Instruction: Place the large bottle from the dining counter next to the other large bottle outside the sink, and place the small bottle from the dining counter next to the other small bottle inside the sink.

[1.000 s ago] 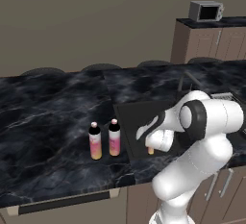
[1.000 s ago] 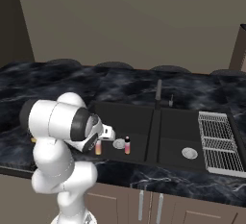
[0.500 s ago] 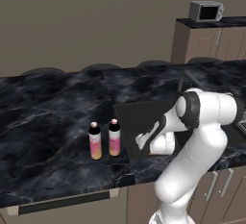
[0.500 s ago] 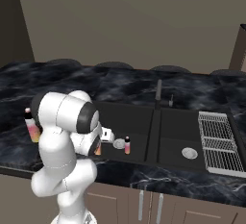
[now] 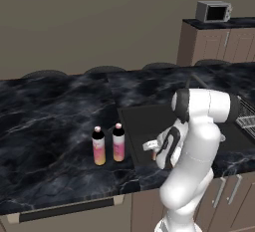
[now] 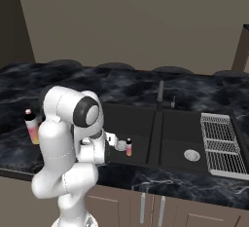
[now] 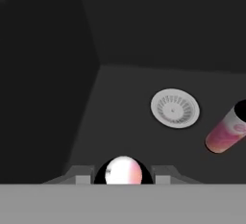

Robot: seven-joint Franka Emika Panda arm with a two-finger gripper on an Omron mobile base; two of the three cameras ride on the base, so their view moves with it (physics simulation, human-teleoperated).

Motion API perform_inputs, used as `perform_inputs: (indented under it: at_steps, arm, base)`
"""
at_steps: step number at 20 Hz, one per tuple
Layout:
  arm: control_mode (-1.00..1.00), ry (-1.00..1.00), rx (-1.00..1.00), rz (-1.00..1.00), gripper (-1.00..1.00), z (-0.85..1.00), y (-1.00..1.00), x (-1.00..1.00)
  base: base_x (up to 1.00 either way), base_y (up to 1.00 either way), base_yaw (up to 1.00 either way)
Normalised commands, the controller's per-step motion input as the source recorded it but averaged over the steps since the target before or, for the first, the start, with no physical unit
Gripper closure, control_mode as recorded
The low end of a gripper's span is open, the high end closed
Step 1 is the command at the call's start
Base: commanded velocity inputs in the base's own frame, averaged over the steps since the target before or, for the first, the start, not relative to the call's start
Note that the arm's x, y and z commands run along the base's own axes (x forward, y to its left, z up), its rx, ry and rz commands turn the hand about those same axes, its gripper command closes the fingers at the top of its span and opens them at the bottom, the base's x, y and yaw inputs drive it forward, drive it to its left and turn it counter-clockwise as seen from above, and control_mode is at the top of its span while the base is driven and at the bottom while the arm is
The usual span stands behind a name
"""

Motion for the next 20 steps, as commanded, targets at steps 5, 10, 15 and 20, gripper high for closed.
perform_inputs:
  at_steps: [5, 10, 15, 20]
  arm:
    - [-1.00, 0.00, 0.00, -0.02, 1.00, 0.00, 0.00, 0.09]
    - [-1.00, 0.00, 0.00, -0.03, 1.00, -0.02, 0.06, 0.14]
    - [-1.00, 0.00, 0.00, -0.04, 1.00, -0.09, 0.16, 0.09]
    - [-1.00, 0.00, 0.00, -0.03, -1.00, -0.12, 0.17, 0.04]
  base:
    - [0.00, 0.00, 0.00]
    - [0.00, 0.00, 0.00]
    - [0.00, 0.00, 0.00]
    - [0.00, 0.00, 0.00]
